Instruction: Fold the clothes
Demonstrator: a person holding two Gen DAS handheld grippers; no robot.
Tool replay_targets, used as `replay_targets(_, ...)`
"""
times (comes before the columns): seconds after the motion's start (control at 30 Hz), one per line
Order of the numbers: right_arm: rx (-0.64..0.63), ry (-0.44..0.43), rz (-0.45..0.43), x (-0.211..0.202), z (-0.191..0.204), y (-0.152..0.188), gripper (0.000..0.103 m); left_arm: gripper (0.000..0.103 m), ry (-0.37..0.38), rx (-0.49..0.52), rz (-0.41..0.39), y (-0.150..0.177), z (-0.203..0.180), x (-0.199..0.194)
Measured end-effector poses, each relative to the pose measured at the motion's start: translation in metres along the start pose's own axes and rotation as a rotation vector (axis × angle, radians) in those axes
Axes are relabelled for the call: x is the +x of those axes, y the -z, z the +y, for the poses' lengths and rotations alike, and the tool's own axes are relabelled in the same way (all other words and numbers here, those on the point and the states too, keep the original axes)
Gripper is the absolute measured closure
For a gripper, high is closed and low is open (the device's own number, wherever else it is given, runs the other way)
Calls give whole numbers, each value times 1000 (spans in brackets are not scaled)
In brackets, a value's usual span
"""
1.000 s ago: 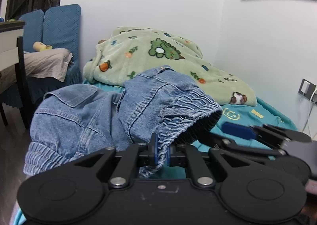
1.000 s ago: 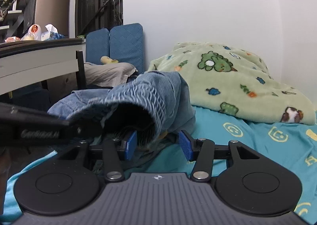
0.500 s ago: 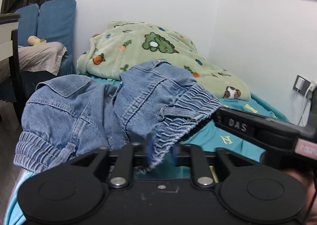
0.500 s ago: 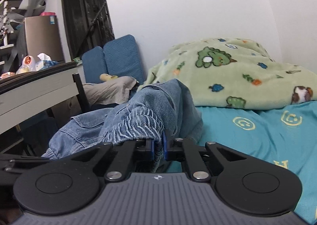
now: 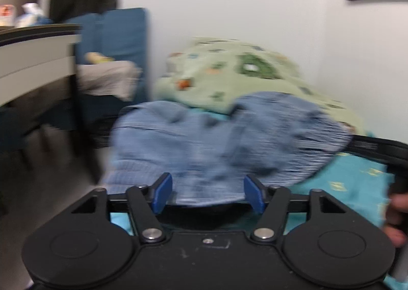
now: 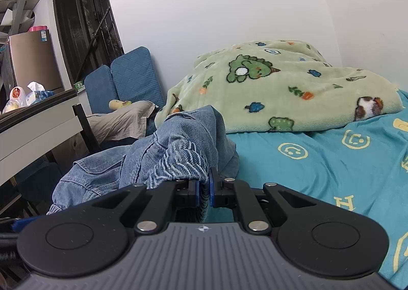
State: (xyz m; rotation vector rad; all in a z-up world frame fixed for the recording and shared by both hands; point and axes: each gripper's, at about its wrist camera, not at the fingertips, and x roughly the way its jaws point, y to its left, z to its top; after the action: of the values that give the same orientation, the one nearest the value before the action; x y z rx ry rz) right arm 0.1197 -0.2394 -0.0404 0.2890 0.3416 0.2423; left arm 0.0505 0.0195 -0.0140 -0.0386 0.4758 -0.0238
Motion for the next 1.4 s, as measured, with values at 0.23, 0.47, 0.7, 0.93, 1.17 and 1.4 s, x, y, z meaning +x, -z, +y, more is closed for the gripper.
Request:
replay_targets(0.23,39,8,2,1,-9,-3,97,43,-141,13,35,8,17,10)
replay_targets(0.47,123,21,9,2,-24,-7,97,43,-226,77,99,19,17,25)
replay_targets(0.7,163,19,-5,0,-32,-12,97,40,-219,136,139,29,10,33)
replay_targets(0.93,159,16,-25,-3,-33,-18,97,41,-296,100,140,29,14,64)
replay_targets(1.17,163,-6,-43,-5,-34,-29,98,62,-284,133,92,27,14,79)
replay_targets(1.4,177,5,-58,-10,-39,-37,98,92,-229,139,82,25,8,74)
